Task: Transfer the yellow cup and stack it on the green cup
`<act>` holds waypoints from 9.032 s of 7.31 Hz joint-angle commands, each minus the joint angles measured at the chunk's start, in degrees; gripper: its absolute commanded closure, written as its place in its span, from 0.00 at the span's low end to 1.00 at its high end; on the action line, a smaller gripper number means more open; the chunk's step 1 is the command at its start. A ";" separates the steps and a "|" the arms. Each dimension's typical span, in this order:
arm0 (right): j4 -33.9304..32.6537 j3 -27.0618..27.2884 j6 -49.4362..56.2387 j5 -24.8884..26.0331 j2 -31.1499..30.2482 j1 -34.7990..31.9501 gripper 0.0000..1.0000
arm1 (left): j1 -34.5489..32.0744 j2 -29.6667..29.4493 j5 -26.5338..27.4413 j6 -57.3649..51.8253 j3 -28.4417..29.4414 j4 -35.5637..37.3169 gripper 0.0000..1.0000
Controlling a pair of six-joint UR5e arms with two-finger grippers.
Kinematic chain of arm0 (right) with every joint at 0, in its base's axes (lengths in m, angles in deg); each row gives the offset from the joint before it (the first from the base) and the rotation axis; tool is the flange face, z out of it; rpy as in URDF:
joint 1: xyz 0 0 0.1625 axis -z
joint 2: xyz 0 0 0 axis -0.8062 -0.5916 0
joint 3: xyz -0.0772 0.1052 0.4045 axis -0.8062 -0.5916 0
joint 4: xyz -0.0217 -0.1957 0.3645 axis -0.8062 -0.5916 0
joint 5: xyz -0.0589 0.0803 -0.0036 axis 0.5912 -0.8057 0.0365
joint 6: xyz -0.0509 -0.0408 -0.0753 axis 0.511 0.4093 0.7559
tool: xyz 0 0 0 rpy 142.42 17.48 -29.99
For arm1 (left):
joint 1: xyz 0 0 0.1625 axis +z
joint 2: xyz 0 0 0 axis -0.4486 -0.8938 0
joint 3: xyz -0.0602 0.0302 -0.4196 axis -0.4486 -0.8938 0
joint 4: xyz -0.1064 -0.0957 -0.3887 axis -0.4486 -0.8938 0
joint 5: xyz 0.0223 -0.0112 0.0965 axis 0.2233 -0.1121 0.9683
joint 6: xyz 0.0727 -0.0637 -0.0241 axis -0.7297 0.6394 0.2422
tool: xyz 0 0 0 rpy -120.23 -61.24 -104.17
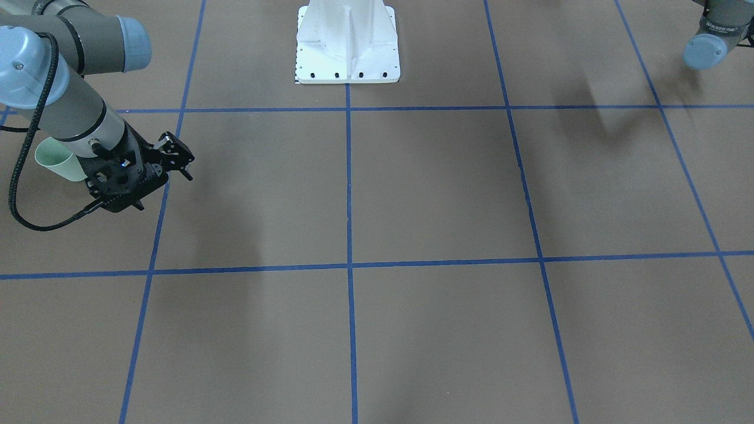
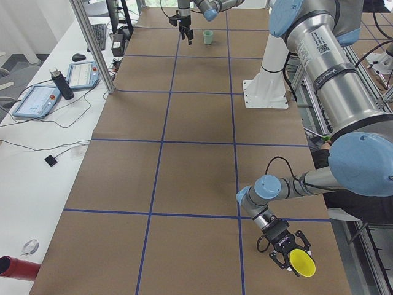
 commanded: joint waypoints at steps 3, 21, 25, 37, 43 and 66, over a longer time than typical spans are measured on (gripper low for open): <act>0.00 0.05 -0.01 0.12 -0.43 -0.17 0.01 | -15.91 -6.33 17.74 -12.82 -8.01 1.07 0.71; -0.18 1.99 -6.17 1.88 -3.60 -7.82 0.01 | -9.90 -52.94 42.91 -78.00 -5.72 -49.94 0.79; 0.09 1.90 -10.09 1.53 -3.77 -7.65 0.01 | -6.55 -54.00 36.76 -86.33 -5.02 -65.01 0.78; 28.19 -6.53 -25.75 4.59 3.96 -2.02 0.01 | -4.08 -64.90 18.47 -106.46 12.47 -94.20 0.77; 42.72 -11.90 -52.81 3.90 9.75 4.65 0.02 | -6.25 -65.69 12.89 -106.46 12.47 -95.26 0.80; 33.75 -12.61 -60.30 -7.00 13.98 11.51 0.33 | -6.37 -71.40 -1.92 -109.62 18.70 -96.22 0.76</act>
